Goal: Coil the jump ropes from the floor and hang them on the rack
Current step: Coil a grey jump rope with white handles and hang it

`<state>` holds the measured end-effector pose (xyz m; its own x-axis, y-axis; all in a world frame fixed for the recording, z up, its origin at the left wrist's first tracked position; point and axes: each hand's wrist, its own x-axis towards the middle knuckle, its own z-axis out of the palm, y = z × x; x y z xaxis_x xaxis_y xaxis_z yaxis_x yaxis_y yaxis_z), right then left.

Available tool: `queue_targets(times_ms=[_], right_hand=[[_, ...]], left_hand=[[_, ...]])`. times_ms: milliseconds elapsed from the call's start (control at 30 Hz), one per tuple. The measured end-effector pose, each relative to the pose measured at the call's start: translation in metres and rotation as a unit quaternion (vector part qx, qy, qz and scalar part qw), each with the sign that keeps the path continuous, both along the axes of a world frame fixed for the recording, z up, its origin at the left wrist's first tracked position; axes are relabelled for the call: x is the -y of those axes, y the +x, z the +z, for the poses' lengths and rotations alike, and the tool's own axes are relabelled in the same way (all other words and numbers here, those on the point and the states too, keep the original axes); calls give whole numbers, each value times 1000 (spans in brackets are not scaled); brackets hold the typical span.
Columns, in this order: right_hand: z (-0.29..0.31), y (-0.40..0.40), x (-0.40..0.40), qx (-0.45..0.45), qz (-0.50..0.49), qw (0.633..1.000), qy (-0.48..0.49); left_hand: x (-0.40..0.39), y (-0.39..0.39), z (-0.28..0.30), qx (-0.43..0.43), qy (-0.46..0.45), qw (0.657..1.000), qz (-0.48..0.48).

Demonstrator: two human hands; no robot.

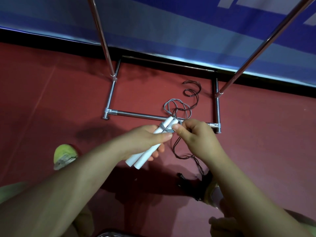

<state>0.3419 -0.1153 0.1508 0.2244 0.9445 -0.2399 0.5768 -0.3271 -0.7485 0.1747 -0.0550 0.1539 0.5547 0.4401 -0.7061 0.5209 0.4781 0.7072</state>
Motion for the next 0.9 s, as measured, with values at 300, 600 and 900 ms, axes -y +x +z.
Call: queue_targets(times_ms=[300,600,900], right_hand=[[-2,-18,0,15,-24,998,-53],[16,2,1,-33,128,974,-185],[38,7,8,181,313,925,-118]], left_hand=[[1,6,-2,-8,29,997,66],[-15,-6,-6,-21,57,995,76],[-5,1,-14,-119,130,979,-106]])
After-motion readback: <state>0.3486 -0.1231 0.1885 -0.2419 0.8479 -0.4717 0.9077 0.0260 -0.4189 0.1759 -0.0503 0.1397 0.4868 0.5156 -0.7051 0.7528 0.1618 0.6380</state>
